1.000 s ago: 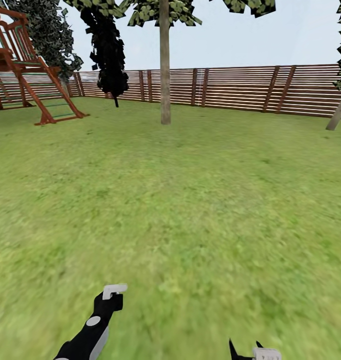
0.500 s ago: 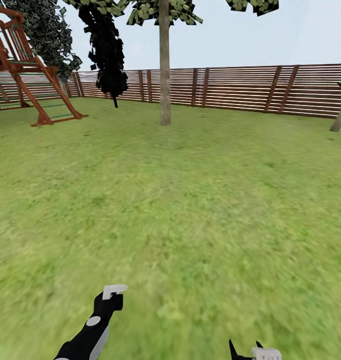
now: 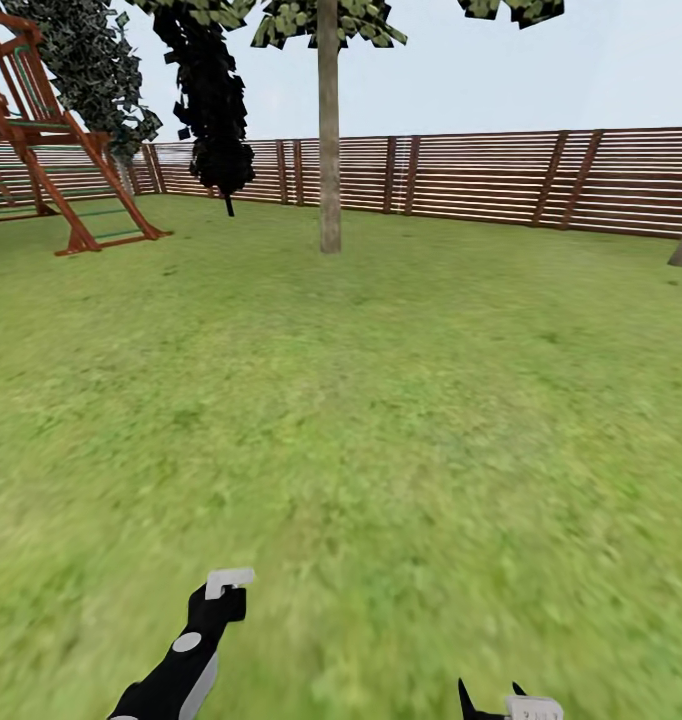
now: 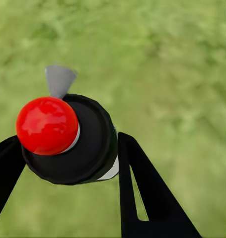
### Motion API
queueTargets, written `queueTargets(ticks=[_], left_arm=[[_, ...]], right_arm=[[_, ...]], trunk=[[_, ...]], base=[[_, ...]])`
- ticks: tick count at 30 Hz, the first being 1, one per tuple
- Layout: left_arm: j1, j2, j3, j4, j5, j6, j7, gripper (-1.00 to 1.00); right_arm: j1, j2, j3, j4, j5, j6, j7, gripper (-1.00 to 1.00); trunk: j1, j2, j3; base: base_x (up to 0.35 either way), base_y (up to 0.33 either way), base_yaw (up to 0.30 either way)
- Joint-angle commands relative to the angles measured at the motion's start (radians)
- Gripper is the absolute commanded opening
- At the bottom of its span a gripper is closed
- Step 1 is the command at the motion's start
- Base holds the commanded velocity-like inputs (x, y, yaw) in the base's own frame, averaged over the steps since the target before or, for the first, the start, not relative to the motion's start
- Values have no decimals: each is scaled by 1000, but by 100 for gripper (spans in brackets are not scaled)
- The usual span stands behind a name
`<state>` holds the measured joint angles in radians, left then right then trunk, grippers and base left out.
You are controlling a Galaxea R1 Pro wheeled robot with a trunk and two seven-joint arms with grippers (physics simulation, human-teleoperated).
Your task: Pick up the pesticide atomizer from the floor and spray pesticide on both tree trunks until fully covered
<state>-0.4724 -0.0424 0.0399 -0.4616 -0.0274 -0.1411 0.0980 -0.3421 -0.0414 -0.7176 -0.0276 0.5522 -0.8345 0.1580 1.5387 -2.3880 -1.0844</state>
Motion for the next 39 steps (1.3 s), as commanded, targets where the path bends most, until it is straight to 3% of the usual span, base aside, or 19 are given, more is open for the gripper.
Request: queueTargets(ticks=[1, 39], left_arm=[[0, 0, 0, 0, 0, 0, 0, -100], [0, 1, 0, 0, 0, 0, 0, -100]], right_arm=[[0, 0, 1, 0, 0, 0, 0, 100], [0, 0, 1, 0, 0, 0, 0, 100]], trunk=[[0, 0, 0], [0, 0, 0]], base=[[340, 0, 0], [340, 0, 0]])
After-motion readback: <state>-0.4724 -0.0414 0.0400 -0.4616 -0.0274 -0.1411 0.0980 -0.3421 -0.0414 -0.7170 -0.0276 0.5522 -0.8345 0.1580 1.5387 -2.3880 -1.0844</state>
